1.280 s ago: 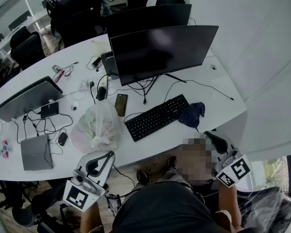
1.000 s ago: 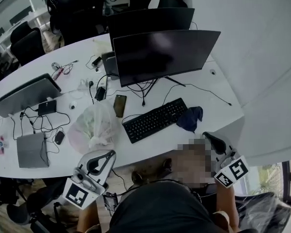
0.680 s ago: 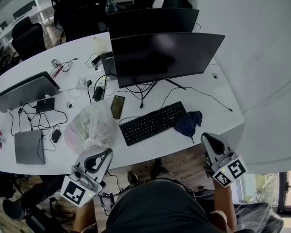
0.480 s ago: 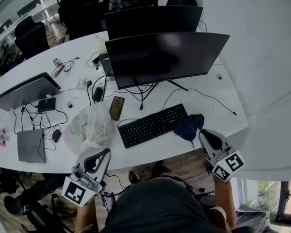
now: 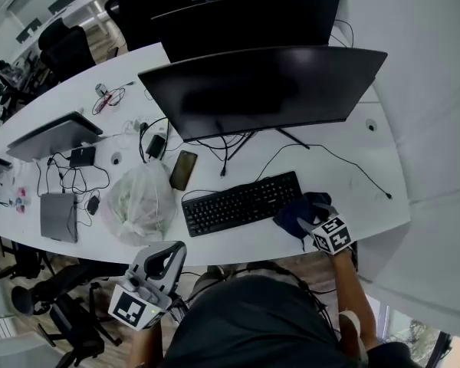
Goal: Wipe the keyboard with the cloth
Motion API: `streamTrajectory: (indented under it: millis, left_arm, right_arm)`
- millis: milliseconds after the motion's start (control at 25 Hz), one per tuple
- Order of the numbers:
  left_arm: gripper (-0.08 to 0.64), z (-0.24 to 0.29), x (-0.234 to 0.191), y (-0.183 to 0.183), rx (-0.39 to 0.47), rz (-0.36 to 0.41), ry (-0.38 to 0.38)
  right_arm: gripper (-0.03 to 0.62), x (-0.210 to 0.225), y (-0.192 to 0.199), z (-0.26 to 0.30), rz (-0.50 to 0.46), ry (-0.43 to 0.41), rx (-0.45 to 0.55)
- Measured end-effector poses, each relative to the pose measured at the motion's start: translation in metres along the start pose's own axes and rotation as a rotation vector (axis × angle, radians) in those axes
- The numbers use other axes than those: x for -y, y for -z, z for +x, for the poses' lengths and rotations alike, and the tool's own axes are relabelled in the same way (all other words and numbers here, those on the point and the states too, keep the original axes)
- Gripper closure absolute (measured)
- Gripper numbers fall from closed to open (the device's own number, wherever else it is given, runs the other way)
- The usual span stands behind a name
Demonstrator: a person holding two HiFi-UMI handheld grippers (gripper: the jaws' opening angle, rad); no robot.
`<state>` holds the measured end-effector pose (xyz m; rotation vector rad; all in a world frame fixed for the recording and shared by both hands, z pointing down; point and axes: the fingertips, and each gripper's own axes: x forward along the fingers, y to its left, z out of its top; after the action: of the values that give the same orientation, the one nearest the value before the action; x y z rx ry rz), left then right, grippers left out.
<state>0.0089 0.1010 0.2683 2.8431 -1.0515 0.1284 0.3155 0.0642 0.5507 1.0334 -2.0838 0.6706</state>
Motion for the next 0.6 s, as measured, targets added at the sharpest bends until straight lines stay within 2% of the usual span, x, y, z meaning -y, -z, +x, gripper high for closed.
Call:
streamTrajectory:
  millis: [120,240,320,360,400,480,600]
  left_arm:
    - [0.557,0.009,0.009,0.003,-0.020,0.007,-0.047]
    - [0.557,0.012,0.014,0.011,-0.050,-0.023,-0.092]
    - [0.557,0.011,0.016,0.017,-0.068,-0.039,-0.114]
    - [0.557,0.010,0.016,0.020,-0.074,-0.045,-0.123]
    - [0.557,0.010,0.016,0.022,-0.078,-0.053,-0.130]
    - [0.557,0.013,0.014,0.023,-0.079,-0.057,-0.134]
    - [0.557,0.017,0.010,0.022,-0.071,-0.021,-0.131]
  right_arm:
    - [0.385,0.022,0.042,0.040,-0.021,-0.013,-0.118]
    - [0.387,0.036,0.069,0.064,-0.096,0.024,-0.200]
    - [0.408,0.036,0.075,0.070,-0.120,0.039,-0.194]
    - [0.458,0.033,0.076,0.071,-0.120,0.035,-0.187]
    - [0.546,0.032,0.074,0.069,-0.115,0.030,-0.177]
    - [0.552,0.038,0.057,0.056,-0.095,0.052,-0.119]
    - [0.552,0.055,0.015,0.039,-0.108,0.137,-0.009]
